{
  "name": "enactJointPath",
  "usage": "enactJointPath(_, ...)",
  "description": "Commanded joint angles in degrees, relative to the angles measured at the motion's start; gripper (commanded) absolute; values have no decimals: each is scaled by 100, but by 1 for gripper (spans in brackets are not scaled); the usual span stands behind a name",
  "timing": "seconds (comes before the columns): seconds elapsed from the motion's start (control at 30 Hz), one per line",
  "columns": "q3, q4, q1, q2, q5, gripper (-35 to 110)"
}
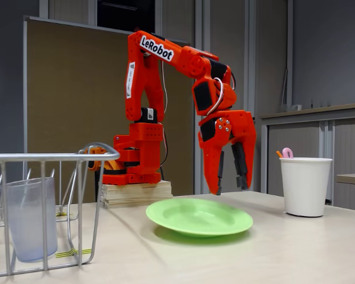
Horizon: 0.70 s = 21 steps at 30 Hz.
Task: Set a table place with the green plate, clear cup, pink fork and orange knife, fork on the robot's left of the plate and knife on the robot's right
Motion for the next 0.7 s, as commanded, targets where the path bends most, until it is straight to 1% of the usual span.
enactJointPath(0.0,70,-62,-132,18,44,22)
enactJointPath(0.07,26,-62,-70,26,-114,20)
enactJointPath(0.17,-211,132,193,237,-756,15)
enactJointPath(0.33,-1037,598,809,756,-2637,14)
enactJointPath(0.43,-1890,1415,1283,949,-3507,14)
enactJointPath(0.5,-2566,2039,1661,976,-3911,13)
enactJointPath(0.67,-3885,3050,2812,896,-4764,15)
